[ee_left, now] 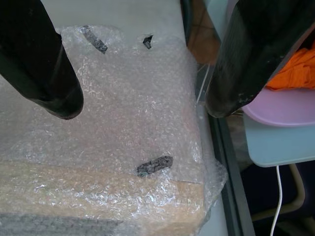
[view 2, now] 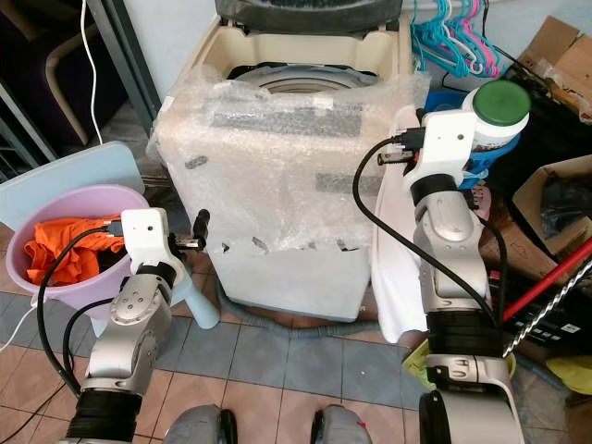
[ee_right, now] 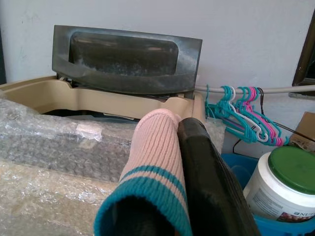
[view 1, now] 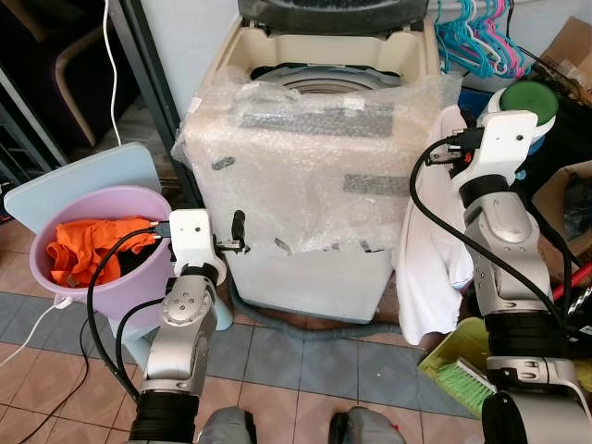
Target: Clothes washing
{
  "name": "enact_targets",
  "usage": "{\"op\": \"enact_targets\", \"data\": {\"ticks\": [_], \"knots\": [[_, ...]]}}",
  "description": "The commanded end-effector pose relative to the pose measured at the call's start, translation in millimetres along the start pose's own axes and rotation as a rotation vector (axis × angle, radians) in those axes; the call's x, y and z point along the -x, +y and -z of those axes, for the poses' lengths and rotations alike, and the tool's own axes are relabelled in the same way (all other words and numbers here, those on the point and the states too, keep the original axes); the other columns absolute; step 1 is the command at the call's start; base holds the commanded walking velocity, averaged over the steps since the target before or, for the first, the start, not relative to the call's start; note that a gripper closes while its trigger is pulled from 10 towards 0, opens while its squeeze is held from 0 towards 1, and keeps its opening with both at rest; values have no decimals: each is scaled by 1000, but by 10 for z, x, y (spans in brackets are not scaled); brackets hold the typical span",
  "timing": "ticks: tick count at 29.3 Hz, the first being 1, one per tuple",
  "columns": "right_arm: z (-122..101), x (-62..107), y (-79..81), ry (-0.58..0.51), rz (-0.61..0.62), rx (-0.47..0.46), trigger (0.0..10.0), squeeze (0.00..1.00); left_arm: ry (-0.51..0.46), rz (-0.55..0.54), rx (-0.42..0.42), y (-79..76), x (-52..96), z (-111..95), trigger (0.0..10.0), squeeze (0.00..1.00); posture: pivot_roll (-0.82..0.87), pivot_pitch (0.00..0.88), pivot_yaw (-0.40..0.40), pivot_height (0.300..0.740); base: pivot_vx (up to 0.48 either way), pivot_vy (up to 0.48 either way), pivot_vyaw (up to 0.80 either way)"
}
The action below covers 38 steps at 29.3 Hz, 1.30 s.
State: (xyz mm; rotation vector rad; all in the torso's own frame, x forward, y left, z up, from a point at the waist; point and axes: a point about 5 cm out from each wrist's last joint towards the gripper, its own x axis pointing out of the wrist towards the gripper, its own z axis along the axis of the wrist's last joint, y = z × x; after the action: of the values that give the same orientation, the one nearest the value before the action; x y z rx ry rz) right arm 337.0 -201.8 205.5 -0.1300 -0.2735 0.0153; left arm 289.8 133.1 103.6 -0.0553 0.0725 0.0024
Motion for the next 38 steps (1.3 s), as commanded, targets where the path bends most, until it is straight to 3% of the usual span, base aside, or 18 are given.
{"op": "enact_targets", "data": {"ticks": [1, 11, 15, 23, 34, 38], "knots": [[-90, -8, 87, -33, -33, -2, 10000, 0, 6, -12, -3, 55, 26, 0, 10000, 0, -35, 69, 39, 740, 0, 446, 0], [-97, 0, 209, -24, -56, 9, 10000, 0, 23, 19, 13, -10, 42, 15, 10000, 0, -36, 75, 43, 740, 0, 448, 0], [-28, 13, 199, 10, -37, 7, 10000, 0, 14, 18, 2, 1, 44, 3, 10000, 0, -35, 78, 43, 740, 0, 0, 0], [-113, -19, 187, -23, -15, 27, 10000, 0, -3, 30, -9, 22, 70, -13, 10000, 0, -31, 83, 41, 740, 65, 0, 0], [-579, -346, 110, -177, -56, 92, 10000, 0, 18, 15, -4, 73, 49, 22, 10000, 0, -43, 86, 46, 740, 375, 0, 0], [-685, -410, 191, -214, -114, 103, 10000, 0, 20, 4, -2, 92, 44, 30, 10000, 0, -42, 84, 38, 740, 447, 0, 0]]}}
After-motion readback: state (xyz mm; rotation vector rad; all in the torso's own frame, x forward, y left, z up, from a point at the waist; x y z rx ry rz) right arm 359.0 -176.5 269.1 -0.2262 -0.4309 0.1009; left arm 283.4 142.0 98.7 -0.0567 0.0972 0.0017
